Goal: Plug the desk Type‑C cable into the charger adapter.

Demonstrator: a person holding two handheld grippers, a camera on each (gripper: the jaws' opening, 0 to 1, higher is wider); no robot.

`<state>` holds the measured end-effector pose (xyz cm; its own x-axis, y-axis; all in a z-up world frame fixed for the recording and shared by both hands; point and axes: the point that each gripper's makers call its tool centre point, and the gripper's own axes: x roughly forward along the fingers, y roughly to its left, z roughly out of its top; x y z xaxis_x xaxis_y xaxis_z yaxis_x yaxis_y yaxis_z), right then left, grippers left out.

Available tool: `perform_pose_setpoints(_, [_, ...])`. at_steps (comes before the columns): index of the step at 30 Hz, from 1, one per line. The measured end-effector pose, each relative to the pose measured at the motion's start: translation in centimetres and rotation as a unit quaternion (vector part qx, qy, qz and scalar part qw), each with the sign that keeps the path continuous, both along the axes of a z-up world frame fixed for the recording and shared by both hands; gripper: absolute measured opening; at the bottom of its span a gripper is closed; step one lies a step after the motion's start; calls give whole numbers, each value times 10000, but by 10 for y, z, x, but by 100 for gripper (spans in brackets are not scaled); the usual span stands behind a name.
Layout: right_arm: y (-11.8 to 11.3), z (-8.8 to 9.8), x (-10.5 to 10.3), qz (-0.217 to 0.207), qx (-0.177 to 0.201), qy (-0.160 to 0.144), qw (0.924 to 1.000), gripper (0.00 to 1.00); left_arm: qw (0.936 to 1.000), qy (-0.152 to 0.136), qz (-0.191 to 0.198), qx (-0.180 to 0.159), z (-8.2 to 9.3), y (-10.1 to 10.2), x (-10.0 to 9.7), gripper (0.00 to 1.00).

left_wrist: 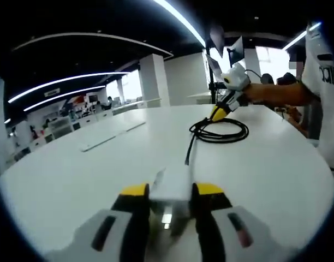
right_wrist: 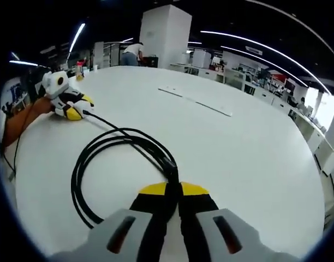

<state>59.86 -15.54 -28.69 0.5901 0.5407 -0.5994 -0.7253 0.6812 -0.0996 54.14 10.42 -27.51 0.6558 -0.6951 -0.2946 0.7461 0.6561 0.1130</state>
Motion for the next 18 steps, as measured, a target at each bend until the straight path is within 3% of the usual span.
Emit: perform_pose_setpoints(18, [10,-3,35,-78,16,-104,9999,5,9999,-45,164,-1,-4,16,45,30])
